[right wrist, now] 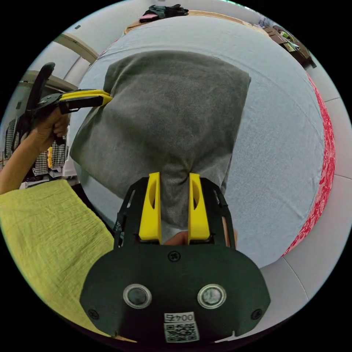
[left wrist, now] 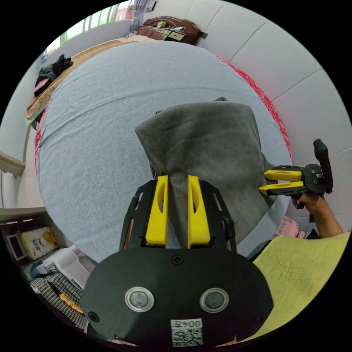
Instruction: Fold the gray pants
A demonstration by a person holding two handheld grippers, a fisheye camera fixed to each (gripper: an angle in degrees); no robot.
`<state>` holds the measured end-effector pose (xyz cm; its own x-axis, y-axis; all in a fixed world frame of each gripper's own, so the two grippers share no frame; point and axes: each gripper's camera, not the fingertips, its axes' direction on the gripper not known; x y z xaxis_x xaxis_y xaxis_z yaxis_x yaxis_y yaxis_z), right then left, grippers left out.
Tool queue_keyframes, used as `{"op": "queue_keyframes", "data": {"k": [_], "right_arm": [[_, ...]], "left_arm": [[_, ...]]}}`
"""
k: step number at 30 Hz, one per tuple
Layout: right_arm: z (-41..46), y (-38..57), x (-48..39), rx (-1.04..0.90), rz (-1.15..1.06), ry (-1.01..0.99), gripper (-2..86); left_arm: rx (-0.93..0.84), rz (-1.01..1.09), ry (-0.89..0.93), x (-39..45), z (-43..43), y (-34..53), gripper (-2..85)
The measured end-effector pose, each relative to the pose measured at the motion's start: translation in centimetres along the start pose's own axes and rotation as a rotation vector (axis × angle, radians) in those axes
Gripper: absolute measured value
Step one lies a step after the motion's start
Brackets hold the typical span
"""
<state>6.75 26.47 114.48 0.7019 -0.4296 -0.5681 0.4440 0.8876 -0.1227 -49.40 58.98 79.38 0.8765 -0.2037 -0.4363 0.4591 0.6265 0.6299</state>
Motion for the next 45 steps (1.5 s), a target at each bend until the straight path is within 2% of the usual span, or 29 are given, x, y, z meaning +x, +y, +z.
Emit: {"op": "queue_keyframes", "data": {"k": [4,7,11,14,17,22,26,27,29,32,34,36,38,40,42,45], "right_arm": [[-0.7,1.1,1.7,0.026,0.044,-0.091,10.3],[-3.5,2.6,4.5,0.209,0.143,-0.17,10.3],[-5.9,3.0,11.5,0.456,0.343,-0.414,9.7],[-5.4,1.9,16.6,0.549,0.454,-0.647,10.2],[-4.3,0.1,19.6,0.544,0.507,-0.744,12.6],[-3.1,-2.1,20.7,0.413,0.511,-0.709,13.1],[-2.7,-3.0,20.6,0.392,0.458,-0.766,2.6],[-2.9,-3.2,20.5,0.4,0.448,-0.754,2.1],[-3.6,-3.8,19.9,0.397,0.475,-0.603,1.0],[-2.3,-5.1,18.9,0.34,0.485,-0.509,2.3],[-1.7,-5.1,18.9,0.339,0.487,-0.528,4.1],[-2.2,-4.0,19.4,0.37,0.519,-0.533,5.1],[-4.1,-1.6,19.7,0.439,0.521,-0.454,6.4],[-5.6,-0.1,19.1,0.471,0.473,-0.412,6.5],[-6.9,0.7,17.3,0.503,0.403,-0.36,7.1],[-7.7,0.3,13.4,0.531,0.288,-0.291,9.4]], "left_arm": [[-0.004,0.005,0.026,0.1,0.7,-0.3,8.0],[-0.02,0.028,0.005,0.8,1.3,-0.7,8.1],[-0.056,0.046,-0.044,2.1,2.1,-1.6,8.1],[-0.073,0.063,-0.048,2.4,2.6,-2.1,8.1],[-0.088,0.063,-0.03,2.3,3.1,-2.6,8.1],[-0.108,0.072,-0.029,2.5,3.7,-3.2,8.2],[-0.113,0.079,-0.036,2.8,4.3,-3.5,8.1],[-0.114,0.086,-0.04,2.9,4.4,-3.6,8.1],[-0.114,0.089,-0.037,2.8,4.6,-3.6,8.0],[-0.107,0.087,-0.035,2.6,4.9,-3.7,7.7],[-0.102,0.08,-0.025,2.5,5.1,-3.6,7.5],[-0.101,0.068,0.002,2.1,5.2,-3.6,7.2],[-0.101,0.051,0.05,1.4,5.2,-3.6,6.9],[-0.057,0.026,0.059,0.8,4.2,-3.4,6.5],[0.135,0.014,0.015,0.9,1.0,-2.6,5.6],[0.235,0.07,-0.015,2.1,-0.1,-3.2,5.5]]}}
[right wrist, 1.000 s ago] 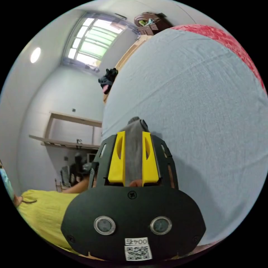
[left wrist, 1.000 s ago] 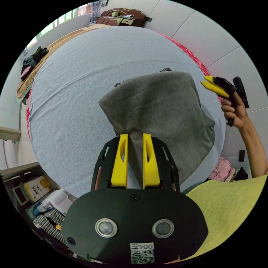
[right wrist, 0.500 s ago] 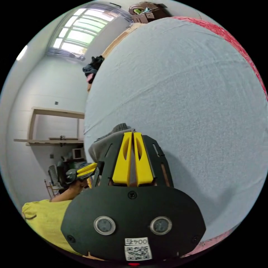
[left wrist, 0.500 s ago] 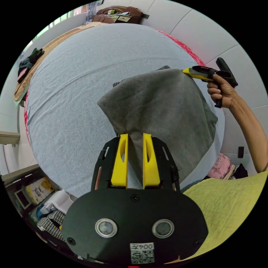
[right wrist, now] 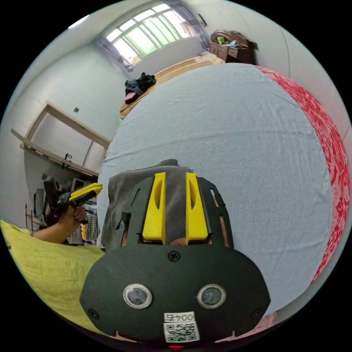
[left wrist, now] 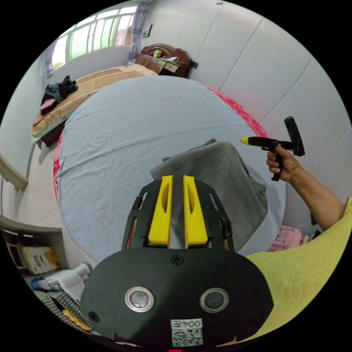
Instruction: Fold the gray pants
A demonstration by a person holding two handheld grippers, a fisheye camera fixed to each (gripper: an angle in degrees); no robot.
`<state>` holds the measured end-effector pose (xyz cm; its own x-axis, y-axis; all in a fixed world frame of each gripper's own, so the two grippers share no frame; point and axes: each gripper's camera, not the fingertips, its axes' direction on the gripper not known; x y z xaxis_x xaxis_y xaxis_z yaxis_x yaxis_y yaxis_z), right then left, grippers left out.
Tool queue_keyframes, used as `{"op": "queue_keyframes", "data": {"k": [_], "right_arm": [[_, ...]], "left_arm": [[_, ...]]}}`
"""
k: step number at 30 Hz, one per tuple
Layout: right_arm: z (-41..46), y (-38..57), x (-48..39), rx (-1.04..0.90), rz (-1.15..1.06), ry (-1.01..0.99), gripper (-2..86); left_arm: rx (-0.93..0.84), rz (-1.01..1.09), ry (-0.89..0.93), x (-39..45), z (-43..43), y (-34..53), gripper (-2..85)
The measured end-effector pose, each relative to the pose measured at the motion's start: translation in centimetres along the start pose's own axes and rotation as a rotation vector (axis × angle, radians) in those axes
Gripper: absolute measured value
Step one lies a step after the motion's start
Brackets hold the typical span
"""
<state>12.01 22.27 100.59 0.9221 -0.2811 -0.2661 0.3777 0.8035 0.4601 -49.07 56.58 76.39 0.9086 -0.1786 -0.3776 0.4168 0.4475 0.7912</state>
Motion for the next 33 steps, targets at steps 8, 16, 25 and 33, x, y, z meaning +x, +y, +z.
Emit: {"op": "queue_keyframes", "data": {"k": [8,16,25,33], "right_arm": [[7.3,-1.5,-3.2,-0.193,-0.099,0.103,11.4],[-0.5,3.3,2.2,-0.209,-0.02,-0.087,9.1],[-4.2,17.6,5.3,-0.27,0.017,-0.205,8.5],[-2.3,19.2,3.8,-0.271,-0.052,-0.185,8.3]], "left_arm": [[-0.187,0.01,-0.063,-0.6,7.8,-3.1,5.0],[-0.162,-0.059,0.003,-1.9,6.6,-2.8,3.1],[-0.198,0.013,0.079,5.2,4.8,2.3,2.5],[-0.295,0.027,-0.022,8.4,8.5,4.4,2.4]]}}
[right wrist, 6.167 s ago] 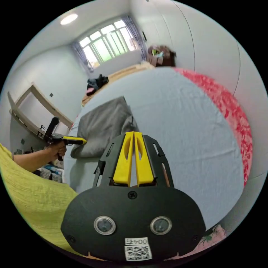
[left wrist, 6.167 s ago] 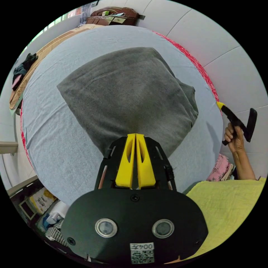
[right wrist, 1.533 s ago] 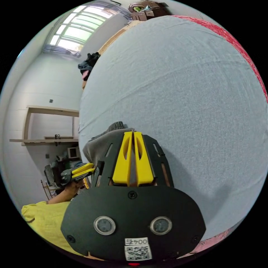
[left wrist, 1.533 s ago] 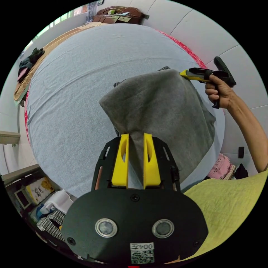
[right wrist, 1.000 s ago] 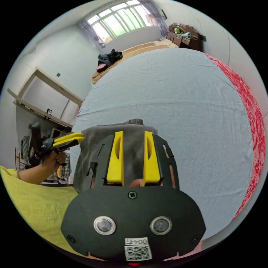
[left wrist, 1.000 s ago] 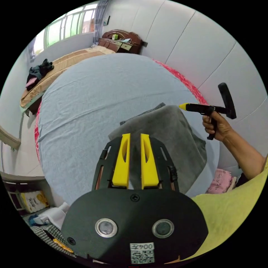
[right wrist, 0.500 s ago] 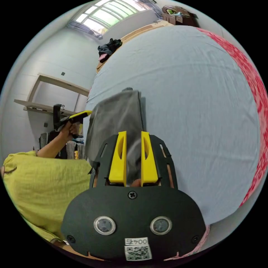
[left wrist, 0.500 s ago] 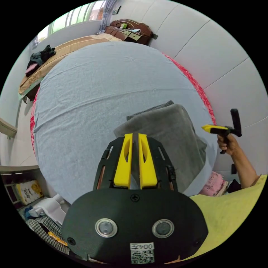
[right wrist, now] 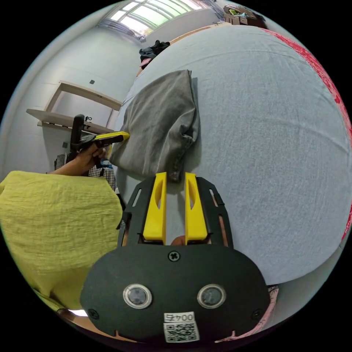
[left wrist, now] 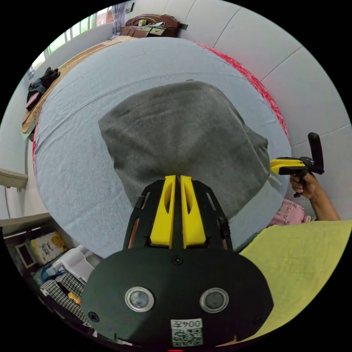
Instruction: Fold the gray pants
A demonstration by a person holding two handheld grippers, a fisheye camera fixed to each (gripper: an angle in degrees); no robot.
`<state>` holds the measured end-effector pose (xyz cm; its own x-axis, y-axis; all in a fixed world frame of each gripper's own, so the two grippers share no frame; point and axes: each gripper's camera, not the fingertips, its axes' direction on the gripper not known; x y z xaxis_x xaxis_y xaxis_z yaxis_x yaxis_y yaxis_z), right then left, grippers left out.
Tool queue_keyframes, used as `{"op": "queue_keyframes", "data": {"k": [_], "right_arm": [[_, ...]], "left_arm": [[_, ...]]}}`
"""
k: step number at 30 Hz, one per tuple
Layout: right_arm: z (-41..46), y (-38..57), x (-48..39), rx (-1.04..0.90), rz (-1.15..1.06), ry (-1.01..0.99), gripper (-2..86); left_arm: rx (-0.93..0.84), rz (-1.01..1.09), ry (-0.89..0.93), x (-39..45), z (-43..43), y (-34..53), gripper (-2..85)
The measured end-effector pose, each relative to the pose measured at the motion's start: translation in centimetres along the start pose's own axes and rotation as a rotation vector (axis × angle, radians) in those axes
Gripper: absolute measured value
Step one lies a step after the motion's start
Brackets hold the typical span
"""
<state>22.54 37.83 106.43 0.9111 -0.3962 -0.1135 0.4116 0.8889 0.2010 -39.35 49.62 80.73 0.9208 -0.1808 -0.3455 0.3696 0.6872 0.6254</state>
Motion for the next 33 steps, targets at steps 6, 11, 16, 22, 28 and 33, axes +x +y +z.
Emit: {"op": "queue_keyframes", "data": {"k": [6,11,16,22,28,33], "right_arm": [[1.5,-1.0,-1.5,-0.018,-0.024,0.016,1.3],[1.8,0.3,0.2,0.019,0.129,-0.014,0.5],[0.2,-0.5,-2.1,0.036,0.148,0.137,0.0],[-0.6,-3.7,-9.4,0.076,-0.071,0.313,-0.7],[4.8,-8.1,-12.0,-0.101,-0.127,0.484,-0.7],[7.6,-9.8,-11.6,-0.239,-0.131,0.536,-0.7]], "left_arm": [[-0.05,-0.006,-0.014,0.4,0.5,-1.1,2.3],[-0.004,-0.041,0.018,-0.1,0.7,-0.4,1.9],[-0.01,-0.056,0.028,-0.4,0.5,-0.6,1.9],[-0.038,0.022,-0.084,0.9,0.2,-1.1,2.0],[-0.038,-0.019,-0.056,-0.6,-0.6,-1.1,1.8],[-0.087,-0.024,-0.027,-2.6,-1.5,-1.8,1.3]]}}
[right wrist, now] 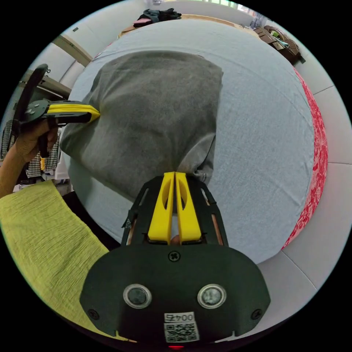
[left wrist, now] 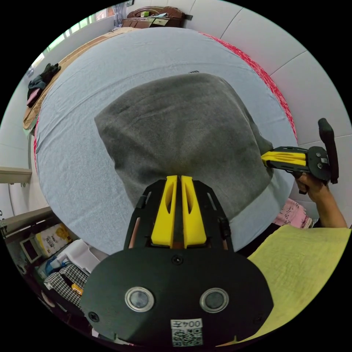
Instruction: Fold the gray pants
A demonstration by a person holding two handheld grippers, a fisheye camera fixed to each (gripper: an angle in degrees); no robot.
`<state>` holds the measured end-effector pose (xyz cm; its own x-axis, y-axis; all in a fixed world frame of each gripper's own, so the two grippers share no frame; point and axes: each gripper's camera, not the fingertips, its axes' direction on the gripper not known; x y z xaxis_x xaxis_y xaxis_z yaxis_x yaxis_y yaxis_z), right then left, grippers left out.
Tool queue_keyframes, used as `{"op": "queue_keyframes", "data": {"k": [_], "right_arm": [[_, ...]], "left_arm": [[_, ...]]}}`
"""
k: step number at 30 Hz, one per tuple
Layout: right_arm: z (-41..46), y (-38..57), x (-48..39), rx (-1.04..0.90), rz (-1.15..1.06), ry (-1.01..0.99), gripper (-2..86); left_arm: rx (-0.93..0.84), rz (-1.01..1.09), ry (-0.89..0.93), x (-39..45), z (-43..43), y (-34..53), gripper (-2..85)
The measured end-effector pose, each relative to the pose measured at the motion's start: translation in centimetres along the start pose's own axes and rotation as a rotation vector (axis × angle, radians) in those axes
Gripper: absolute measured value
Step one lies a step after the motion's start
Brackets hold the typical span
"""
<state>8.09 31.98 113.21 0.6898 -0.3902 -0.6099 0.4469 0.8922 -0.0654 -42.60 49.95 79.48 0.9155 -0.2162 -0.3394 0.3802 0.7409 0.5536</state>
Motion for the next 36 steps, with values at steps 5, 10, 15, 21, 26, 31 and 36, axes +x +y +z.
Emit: {"op": "queue_keyframes", "data": {"k": [5,10,15,21,26,31,36], "right_arm": [[-0.4,-1.1,0.5,-0.034,-0.05,0.011,-0.7],[-0.8,-1.9,2.1,-0.073,-0.075,-0.013,-0.6],[-1.4,-1.7,4.0,-0.056,-0.034,-0.038,0.7],[-3.4,4.1,13.8,0.203,0.219,-0.627,9.5],[-0.7,12.6,21.3,0.318,0.477,-1.012,11.7],[2.5,15.1,22.4,0.231,0.535,-1.067,13.9],[3.4,13.8,23.0,0.208,0.534,-1.093,13.7]], "left_arm": [[-0.021,0.009,0.003,-1.8,-1.1,-0.1,1.2],[-0.033,0.032,-0.028,-3.5,-2.5,0.1,1.2],[-0.017,-0.055,0.037,-7.7,-4.4,0.9,1.2],[0.157,-0.221,0.437,-16.8,-8.4,5.7,2.2],[0.299,-0.405,0.645,-23.4,-11.1,14.5,4.8],[0.29,-0.54,0.895,-25.7,-9.5,20.4,7.7],[0.231,-0.585,1.048,-25.4,-7.6,21.2,12.1]]}}
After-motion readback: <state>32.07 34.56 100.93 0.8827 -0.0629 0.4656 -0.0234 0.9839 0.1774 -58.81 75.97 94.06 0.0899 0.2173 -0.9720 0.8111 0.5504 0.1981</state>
